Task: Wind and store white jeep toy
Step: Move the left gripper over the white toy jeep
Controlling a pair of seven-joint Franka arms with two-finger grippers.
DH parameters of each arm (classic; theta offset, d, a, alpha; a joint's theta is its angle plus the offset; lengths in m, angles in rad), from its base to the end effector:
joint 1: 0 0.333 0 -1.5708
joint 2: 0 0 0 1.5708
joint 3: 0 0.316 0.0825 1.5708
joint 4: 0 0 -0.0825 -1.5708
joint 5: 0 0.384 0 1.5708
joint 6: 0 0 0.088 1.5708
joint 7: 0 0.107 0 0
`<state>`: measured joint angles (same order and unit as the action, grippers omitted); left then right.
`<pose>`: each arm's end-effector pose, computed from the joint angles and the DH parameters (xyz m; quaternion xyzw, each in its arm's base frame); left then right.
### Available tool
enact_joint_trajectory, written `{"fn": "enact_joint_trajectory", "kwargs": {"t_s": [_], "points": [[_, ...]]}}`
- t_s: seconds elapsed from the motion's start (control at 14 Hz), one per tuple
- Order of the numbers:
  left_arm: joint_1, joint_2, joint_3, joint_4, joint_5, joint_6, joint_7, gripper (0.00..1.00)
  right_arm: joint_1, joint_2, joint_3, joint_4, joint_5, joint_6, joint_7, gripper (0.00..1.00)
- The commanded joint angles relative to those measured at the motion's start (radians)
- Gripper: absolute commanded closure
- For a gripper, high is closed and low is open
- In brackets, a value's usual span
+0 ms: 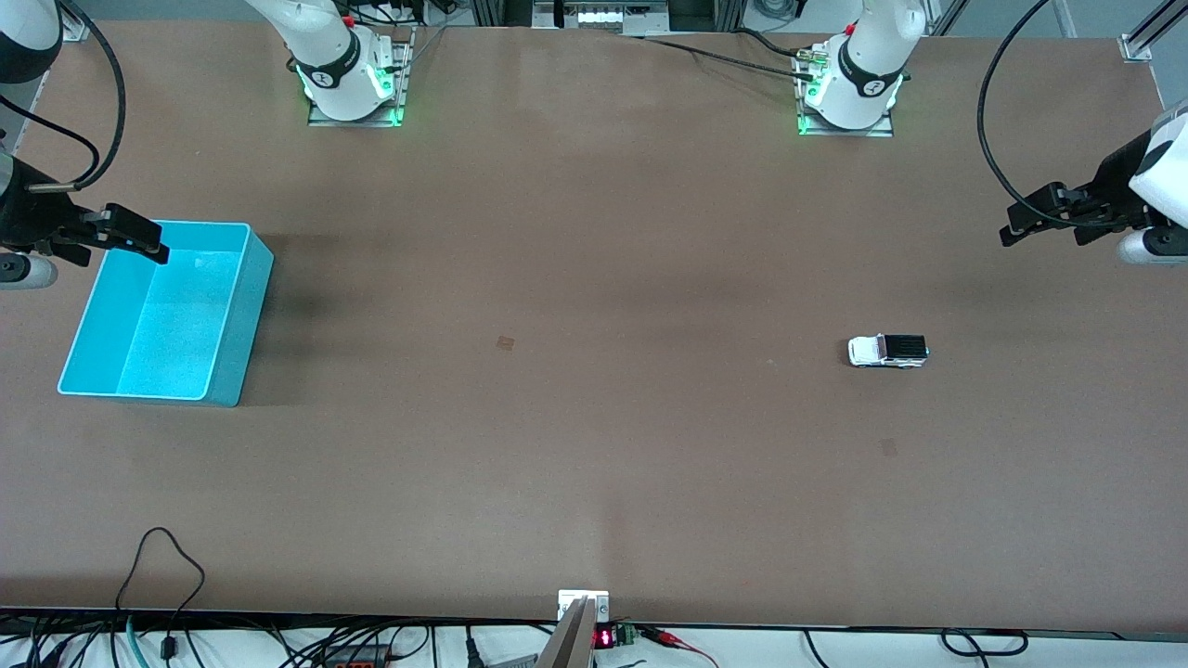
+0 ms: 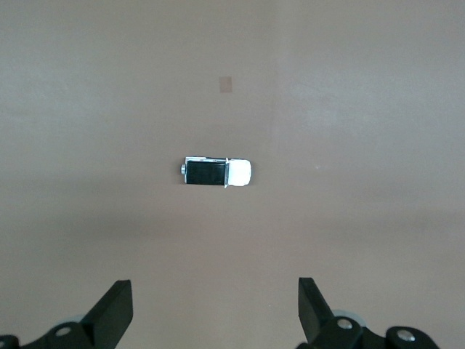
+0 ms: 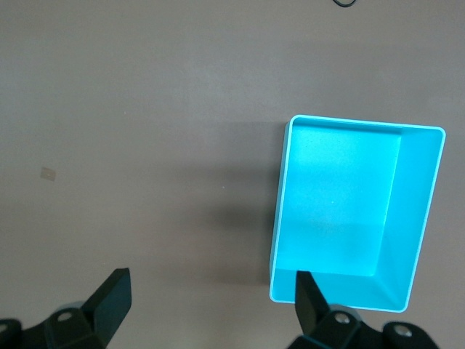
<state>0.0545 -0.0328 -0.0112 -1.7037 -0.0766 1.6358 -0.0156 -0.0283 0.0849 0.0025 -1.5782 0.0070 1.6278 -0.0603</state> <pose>0.5465 0.0158 0.5855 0.9986 0.0326 -0.0170 0.0382 0.5830 -0.0144 0.5776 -0.9997 -0.0170 0.0175 0.0044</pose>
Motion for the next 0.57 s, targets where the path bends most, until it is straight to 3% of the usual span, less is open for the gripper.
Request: {"fn": "enact_joint_trajectory", "kwargs": {"t_s": [0.0,0.5], "points": [[-0.001,-0.033,-0.006,-0.019,0.023,-0.01,-0.004,0.0,0.001,-0.007,0.001,0.0,0.018,-0.008,0.005,0.0],[-0.001,-0.007,-0.032,-0.034,0.021,-0.013,-0.004,0.0,0.001,-0.007,0.001,0.0,0.018,-0.006,0.005,0.0]]}}
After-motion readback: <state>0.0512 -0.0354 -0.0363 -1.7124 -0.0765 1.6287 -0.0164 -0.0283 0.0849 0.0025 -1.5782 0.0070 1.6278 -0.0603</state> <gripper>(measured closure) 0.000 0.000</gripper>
